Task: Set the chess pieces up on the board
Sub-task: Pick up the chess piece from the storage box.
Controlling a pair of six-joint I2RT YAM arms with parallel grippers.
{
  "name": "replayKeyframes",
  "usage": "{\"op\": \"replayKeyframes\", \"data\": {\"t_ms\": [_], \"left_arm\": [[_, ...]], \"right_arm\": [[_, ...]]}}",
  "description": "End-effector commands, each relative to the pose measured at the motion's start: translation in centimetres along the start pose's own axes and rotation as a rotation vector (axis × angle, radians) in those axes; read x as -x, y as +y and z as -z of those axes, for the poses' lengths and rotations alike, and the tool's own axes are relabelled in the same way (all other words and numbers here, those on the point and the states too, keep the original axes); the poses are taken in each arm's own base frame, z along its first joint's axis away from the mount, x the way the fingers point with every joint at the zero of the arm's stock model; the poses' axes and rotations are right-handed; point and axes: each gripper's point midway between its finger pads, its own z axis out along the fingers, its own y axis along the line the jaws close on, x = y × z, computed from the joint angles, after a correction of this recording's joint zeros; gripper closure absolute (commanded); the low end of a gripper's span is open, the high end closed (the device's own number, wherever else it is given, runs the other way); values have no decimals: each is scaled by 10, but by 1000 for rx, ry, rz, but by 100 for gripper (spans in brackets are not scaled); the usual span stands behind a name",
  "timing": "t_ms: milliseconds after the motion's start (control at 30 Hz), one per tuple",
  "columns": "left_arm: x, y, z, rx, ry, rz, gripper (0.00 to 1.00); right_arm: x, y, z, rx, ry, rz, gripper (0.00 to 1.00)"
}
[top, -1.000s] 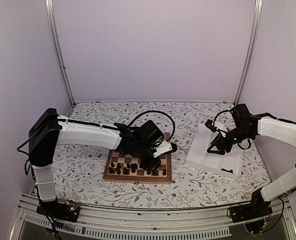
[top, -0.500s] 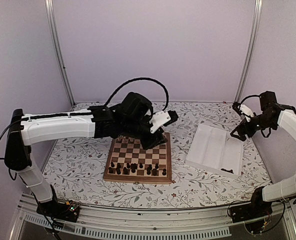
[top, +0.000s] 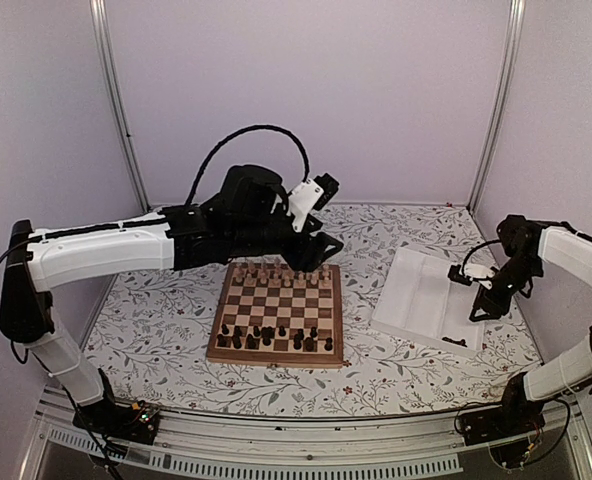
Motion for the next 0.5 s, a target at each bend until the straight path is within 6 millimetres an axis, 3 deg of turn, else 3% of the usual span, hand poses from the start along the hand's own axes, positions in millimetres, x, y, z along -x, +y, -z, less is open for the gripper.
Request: {"op": "replayKeyframes", "data": {"t_ms": [0, 167, 467], "left_arm": [[13, 6, 0, -18, -32, 49, 34], [-9, 4, -3, -19, -40, 56, 34], [-14, 13, -14, 27, 12, 49, 35]], "right_arm": [[-26, 7, -15, -11, 123, 137, 59], [-41, 8, -32, -21, 165, 183, 57], [-18, 22, -38, 45, 113, 38, 56]]}}
